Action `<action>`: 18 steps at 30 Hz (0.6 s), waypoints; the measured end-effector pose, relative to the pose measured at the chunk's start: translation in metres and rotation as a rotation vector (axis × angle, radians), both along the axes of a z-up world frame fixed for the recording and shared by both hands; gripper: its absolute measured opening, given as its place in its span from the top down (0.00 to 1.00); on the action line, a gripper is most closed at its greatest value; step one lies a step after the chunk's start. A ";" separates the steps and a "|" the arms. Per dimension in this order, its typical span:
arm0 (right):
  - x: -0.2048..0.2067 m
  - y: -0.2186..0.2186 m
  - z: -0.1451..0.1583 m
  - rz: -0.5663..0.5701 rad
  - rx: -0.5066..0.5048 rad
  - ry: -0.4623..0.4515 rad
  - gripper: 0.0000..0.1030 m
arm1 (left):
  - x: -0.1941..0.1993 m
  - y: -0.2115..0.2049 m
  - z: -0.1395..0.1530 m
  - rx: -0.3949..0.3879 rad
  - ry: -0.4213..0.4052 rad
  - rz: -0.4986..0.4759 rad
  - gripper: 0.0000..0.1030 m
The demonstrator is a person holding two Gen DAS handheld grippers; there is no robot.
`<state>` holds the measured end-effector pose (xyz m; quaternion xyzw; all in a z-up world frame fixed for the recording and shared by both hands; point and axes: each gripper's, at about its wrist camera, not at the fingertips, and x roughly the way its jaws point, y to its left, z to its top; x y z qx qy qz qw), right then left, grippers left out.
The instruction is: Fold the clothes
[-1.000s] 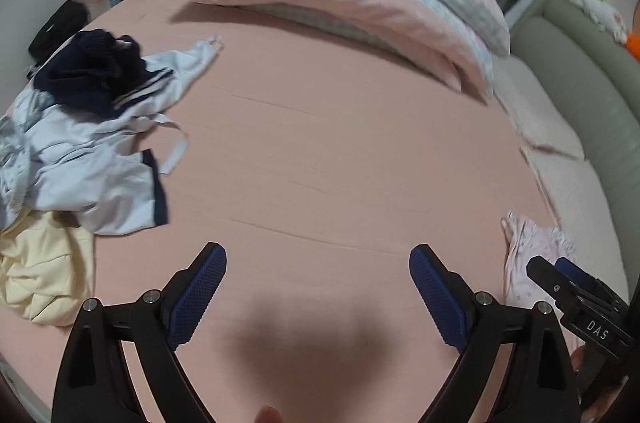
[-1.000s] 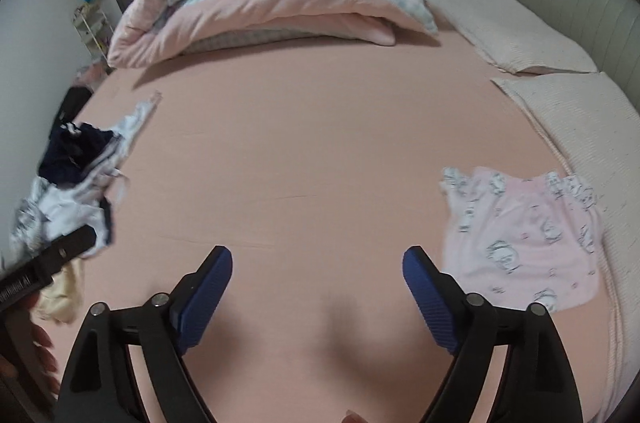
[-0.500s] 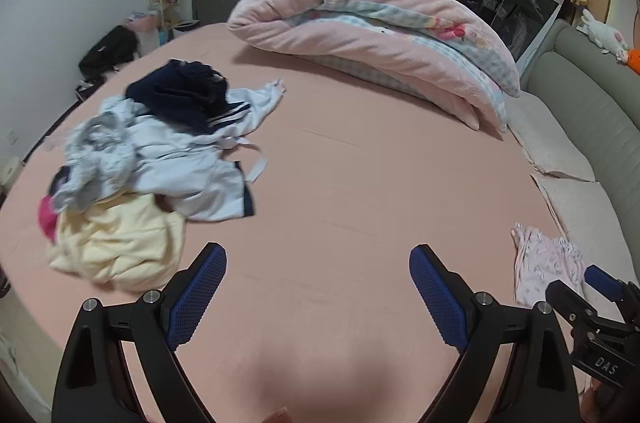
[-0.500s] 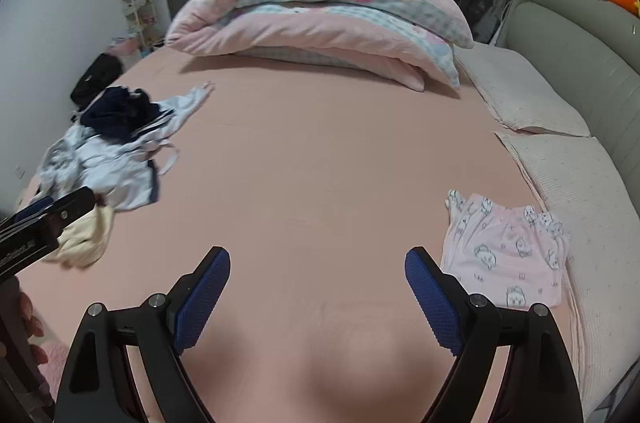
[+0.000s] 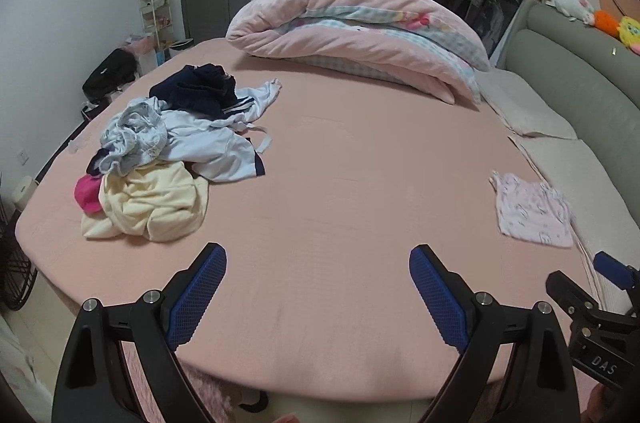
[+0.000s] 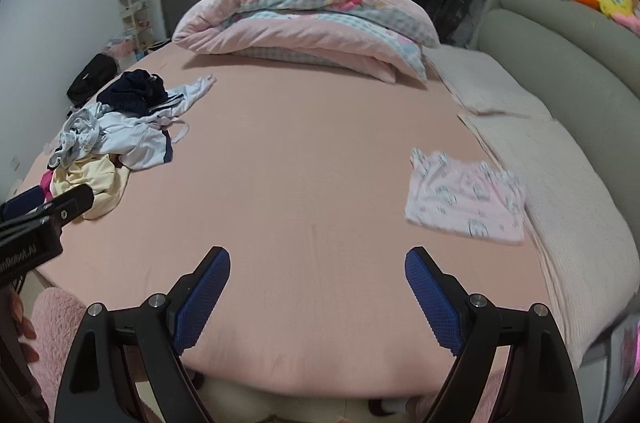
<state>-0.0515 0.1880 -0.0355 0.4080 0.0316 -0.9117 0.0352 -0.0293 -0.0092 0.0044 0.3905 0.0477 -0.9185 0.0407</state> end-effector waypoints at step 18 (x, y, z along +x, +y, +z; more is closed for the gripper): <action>0.086 0.011 -0.016 -0.051 -0.022 -0.020 0.13 | 0.080 0.024 -0.025 -0.007 -0.043 -0.002 0.09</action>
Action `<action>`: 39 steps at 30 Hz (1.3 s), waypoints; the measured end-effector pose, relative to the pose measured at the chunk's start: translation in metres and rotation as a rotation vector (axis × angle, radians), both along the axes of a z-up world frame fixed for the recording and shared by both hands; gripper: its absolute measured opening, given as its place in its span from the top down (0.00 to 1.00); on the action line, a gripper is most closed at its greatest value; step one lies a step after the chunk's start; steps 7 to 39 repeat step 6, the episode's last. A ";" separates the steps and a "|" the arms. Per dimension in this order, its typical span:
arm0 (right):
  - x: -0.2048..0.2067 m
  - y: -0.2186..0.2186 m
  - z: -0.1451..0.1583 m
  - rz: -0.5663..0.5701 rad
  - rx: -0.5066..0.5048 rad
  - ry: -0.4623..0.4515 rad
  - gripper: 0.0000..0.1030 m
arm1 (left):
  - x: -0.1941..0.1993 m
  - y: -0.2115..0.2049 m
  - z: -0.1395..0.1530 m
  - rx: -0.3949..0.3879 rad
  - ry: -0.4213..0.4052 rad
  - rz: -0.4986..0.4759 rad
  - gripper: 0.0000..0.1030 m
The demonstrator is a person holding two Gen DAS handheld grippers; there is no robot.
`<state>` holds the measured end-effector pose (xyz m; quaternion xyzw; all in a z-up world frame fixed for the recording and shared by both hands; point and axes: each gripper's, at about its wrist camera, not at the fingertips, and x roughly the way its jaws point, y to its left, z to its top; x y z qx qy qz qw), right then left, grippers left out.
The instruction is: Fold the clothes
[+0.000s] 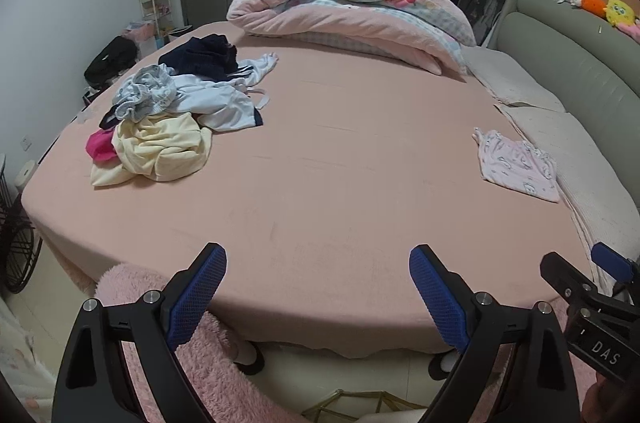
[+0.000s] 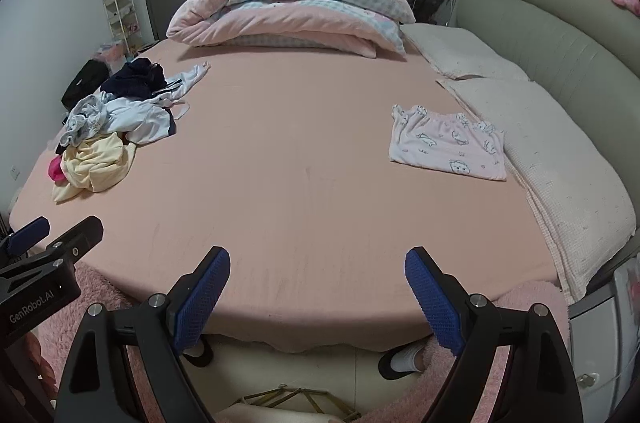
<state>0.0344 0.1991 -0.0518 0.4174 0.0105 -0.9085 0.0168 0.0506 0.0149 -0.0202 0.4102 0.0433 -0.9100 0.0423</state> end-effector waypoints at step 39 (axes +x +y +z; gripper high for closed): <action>0.005 0.000 0.003 0.001 0.001 0.008 0.13 | 0.003 0.002 0.000 -0.001 0.013 0.013 0.09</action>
